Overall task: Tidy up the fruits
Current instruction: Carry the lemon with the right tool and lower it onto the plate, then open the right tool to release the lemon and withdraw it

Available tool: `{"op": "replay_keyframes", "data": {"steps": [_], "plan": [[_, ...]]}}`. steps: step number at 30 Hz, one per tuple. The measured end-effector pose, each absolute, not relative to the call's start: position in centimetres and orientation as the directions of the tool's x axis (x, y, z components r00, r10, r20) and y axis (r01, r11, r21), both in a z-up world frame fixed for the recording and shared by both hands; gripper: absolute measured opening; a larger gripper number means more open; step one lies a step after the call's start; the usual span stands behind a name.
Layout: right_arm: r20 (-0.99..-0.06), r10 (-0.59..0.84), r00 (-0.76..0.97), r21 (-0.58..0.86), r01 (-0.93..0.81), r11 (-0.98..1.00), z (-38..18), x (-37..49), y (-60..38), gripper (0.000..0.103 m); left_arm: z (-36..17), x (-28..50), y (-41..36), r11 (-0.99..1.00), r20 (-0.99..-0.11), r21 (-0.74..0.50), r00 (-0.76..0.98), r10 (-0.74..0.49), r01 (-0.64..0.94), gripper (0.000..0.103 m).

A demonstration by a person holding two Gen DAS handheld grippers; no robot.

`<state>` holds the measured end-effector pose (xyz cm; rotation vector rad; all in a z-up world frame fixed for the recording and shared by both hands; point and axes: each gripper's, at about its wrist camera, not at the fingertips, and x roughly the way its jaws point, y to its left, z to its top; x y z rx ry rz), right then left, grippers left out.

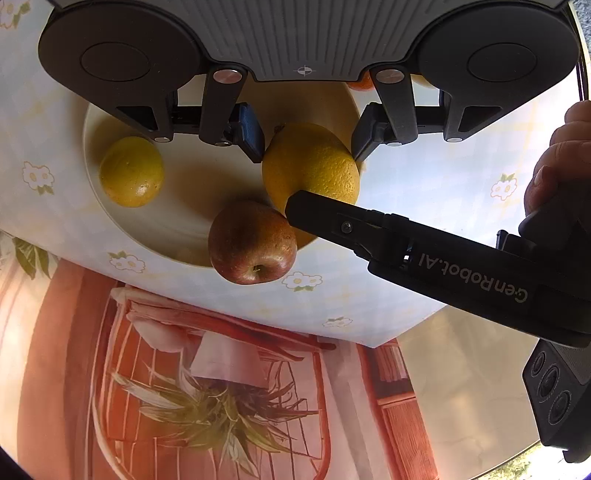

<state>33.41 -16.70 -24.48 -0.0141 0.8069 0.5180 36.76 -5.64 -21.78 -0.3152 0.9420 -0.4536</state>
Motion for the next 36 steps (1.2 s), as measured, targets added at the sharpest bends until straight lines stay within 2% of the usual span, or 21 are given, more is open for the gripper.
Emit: {"op": "replay_keyframes", "data": {"steps": [5,12,24,28,36], "plan": [[-0.695,0.433,0.573,0.206,-0.419,0.884,-25.0,33.9,-16.6,0.048,-22.0,37.0,-5.3,0.862,-0.701,-0.457,0.508,-0.501,0.220,0.040],[-0.699,0.419,0.580,0.215,-0.388,0.896,-25.2,34.2,-16.2,0.049,-21.0,36.2,-4.2,0.874,-0.678,-0.445,0.564,-0.471,0.195,0.040],[-0.651,0.416,0.634,0.229,-0.359,0.905,-23.2,32.0,-16.9,0.052,-18.0,31.0,-2.6,0.940,-0.657,-0.304,0.681,-0.325,0.155,0.040],[-0.630,0.410,0.660,0.226,-0.350,0.909,-22.5,30.4,-17.3,0.052,-16.8,28.9,-2.5,0.966,-0.649,-0.211,0.719,-0.251,0.147,0.040],[-0.572,0.375,0.729,0.192,-0.326,0.926,-21.7,26.2,-18.0,0.052,-15.5,25.1,-2.2,0.980,-0.614,-0.145,0.764,-0.199,0.138,0.041]]}}
